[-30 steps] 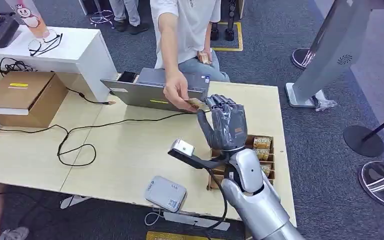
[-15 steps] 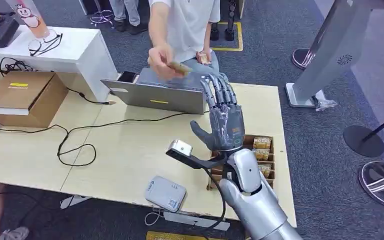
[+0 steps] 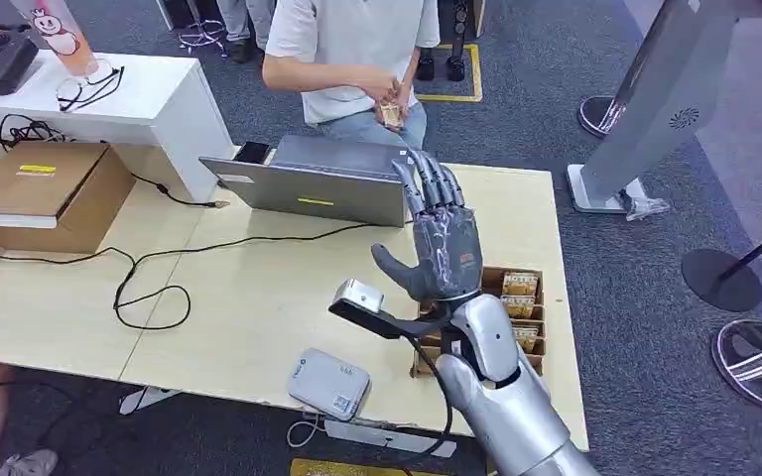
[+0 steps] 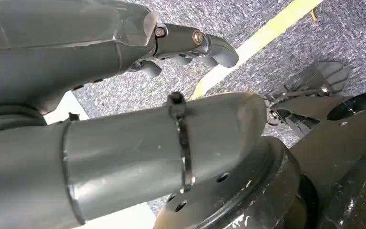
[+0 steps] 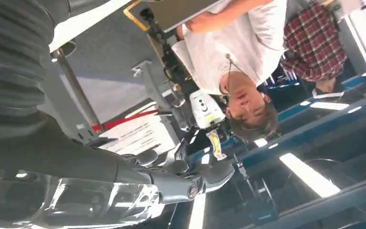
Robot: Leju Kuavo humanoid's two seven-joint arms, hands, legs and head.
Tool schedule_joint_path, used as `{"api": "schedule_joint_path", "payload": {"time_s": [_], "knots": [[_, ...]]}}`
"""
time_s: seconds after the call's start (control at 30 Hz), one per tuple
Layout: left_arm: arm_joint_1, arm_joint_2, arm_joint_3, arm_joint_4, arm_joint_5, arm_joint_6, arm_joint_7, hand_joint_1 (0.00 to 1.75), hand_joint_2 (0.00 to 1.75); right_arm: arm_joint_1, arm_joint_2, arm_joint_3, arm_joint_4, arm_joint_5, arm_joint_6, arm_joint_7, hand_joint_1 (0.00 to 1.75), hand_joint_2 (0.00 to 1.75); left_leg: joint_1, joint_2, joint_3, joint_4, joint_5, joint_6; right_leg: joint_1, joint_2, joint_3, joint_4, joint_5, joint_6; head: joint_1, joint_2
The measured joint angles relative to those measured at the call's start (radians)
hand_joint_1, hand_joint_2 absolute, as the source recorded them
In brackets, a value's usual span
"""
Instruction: Pass the card to the sensor for recognition and then transmit it.
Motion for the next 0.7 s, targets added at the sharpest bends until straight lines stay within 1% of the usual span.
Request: {"api": "schedule_joint_path", "payload": {"time_s": [0.1, 0.33, 0.47, 0.7], "knots": [[0.000, 0.000, 0.010, 0.000, -0.005, 0.000, -0.005, 0.00, 0.00, 0.013, -0.005, 0.000, -0.026, -0.040, 0.041, -0.018, 0.00, 1.75, 0.000, 0.000, 0.000, 0.000, 0.000, 0.000, 0.000, 0.000, 0.000, 0.000, 0.000, 0.000, 0.000, 0.000], [0.001, 0.000, 0.022, 0.000, -0.007, 0.000, -0.011, 0.00, 0.00, 0.054, -0.029, 0.001, -0.103, -0.072, 0.094, -0.027, 0.00, 1.75, 0.000, 0.000, 0.000, 0.000, 0.000, 0.000, 0.000, 0.000, 0.000, 0.000, 0.000, 0.000, 0.000, 0.000], [0.006, -0.001, 0.036, 0.000, -0.010, -0.001, -0.018, 0.00, 0.00, 0.091, -0.050, 0.002, -0.163, -0.082, 0.095, -0.044, 0.00, 1.75, 0.000, 0.000, 0.000, 0.000, 0.000, 0.000, 0.000, 0.000, 0.000, 0.000, 0.000, 0.000, 0.000, 0.000], [0.017, -0.004, 0.050, -0.010, -0.013, -0.005, -0.023, 0.00, 0.00, 0.142, -0.082, 0.004, -0.235, -0.073, 0.104, -0.053, 0.00, 1.75, 0.000, 0.000, 0.000, 0.000, 0.000, 0.000, 0.000, 0.000, 0.000, 0.000, 0.000, 0.000, 0.000, 0.000]]}}
